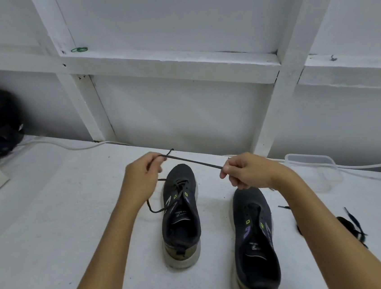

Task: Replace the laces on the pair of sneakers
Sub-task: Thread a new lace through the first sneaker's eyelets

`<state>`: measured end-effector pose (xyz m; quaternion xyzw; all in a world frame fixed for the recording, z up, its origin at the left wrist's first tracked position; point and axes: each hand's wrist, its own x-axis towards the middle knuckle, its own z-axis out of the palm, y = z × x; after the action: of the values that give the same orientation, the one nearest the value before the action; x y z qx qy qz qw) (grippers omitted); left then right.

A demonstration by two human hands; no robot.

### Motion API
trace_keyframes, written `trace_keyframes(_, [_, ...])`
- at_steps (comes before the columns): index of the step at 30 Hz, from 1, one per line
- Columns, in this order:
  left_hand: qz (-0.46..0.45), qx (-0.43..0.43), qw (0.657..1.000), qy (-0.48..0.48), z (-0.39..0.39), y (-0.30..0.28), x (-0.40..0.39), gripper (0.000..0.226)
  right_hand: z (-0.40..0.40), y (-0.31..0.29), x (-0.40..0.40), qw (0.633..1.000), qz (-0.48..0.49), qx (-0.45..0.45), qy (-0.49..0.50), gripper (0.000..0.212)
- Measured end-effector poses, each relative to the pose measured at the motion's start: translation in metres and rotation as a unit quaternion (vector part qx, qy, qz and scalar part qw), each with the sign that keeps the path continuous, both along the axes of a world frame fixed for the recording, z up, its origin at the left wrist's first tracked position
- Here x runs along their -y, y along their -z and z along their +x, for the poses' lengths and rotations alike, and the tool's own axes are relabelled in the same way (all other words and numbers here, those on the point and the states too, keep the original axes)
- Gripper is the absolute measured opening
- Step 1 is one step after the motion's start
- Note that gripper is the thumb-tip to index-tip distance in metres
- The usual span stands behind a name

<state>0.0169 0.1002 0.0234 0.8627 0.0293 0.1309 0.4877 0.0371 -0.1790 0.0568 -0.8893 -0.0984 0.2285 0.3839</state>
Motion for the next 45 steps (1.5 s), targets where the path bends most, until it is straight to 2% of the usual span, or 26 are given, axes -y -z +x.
trace_keyframes(4, [-0.003, -0.017, 0.997, -0.079, 0.004, 0.004, -0.017, 0.017, -0.001, 0.007, 0.013, 1.0, -0.017, -0.014, 0.022, 0.03])
trace_keyframes(10, [0.08, 0.007, 0.992, -0.098, 0.007, 0.017, -0.028, 0.017, -0.003, 0.015, 0.027, 0.996, -0.039, -0.014, 0.078, 0.029])
trace_keyframes(12, [0.157, -0.023, 0.982, -0.101, 0.009, 0.022, -0.03, 0.022, -0.003, 0.018, 0.03, 0.993, 0.024, 0.016, 0.118, 0.023])
trace_keyframes(14, [0.181, -0.044, 0.977, -0.105, 0.011, 0.023, -0.024, 0.024, -0.004, 0.017, 0.031, 0.973, 0.159, 0.034, 0.165, 0.017])
trace_keyframes(16, [0.128, -0.042, 0.988, -0.08, 0.012, 0.018, -0.011, 0.02, -0.004, 0.012, 0.028, 0.939, 0.276, 0.053, 0.197, 0.014])
trace_keyframes(18, [0.035, -0.053, 0.997, -0.042, 0.015, 0.009, 0.005, 0.013, -0.004, 0.006, 0.024, 0.916, 0.339, 0.07, 0.203, 0.008])
trace_keyframes(20, [-0.013, -0.054, 0.998, 0.005, 0.019, -0.003, 0.022, 0.01, -0.005, 0.0, 0.02, 0.917, 0.354, 0.059, 0.174, 0.006])
trace_keyframes(22, [-0.05, -0.062, 0.995, 0.056, 0.026, -0.015, 0.037, 0.011, -0.008, -0.003, 0.016, 0.925, 0.359, 0.019, 0.125, 0.017])
trace_keyframes(25, [-0.135, -0.081, 0.976, 0.152, 0.038, -0.03, 0.058, 0.013, -0.014, 0.001, 0.01, 0.93, 0.36, -0.036, 0.067, 0.024])
trace_keyframes(27, [-0.208, -0.108, 0.949, 0.21, 0.044, -0.037, 0.07, 0.014, -0.017, 0.005, 0.008, 0.93, 0.364, -0.029, 0.048, 0.017])
trace_keyframes(29, [-0.25, -0.141, 0.923, 0.256, 0.048, -0.038, 0.076, 0.016, -0.017, 0.009, 0.007, 0.911, 0.408, -0.029, 0.045, 0.011])
trace_keyframes(30, [-0.242, -0.158, 0.917, 0.275, 0.049, -0.035, 0.076, 0.017, -0.017, 0.009, 0.007, 0.896, 0.44, -0.035, 0.052, 0.013])
trace_keyframes(32, [-0.152, -0.18, 0.93, 0.282, 0.05, -0.029, 0.073, 0.02, -0.016, 0.009, 0.006, 0.872, 0.482, -0.044, 0.065, 0.026])
trace_keyframes(34, [-0.045, -0.179, 0.957, 0.223, 0.049, -0.02, 0.064, 0.026, -0.016, 0.01, 0.003, 0.865, 0.492, -0.052, 0.078, 0.032])
trace_keyframes(37, [0.006, -0.155, 0.979, 0.133, 0.045, -0.007, 0.046, 0.018, -0.018, 0.016, -0.006, 0.875, 0.468, -0.082, 0.091, 0.037])
trace_keyframes(41, [0.079, -0.142, 0.981, 0.108, 0.033, 0.008, 0.025, 0.013, -0.016, 0.032, -0.025, 0.889, 0.423, -0.128, 0.123, 0.016])
trace_keyframes(45, [0.129, -0.146, 0.976, 0.095, 0.018, 0.023, 0.013, 0.009, -0.01, 0.042, -0.055, 0.871, 0.384, -0.171, 0.253, 0.009])
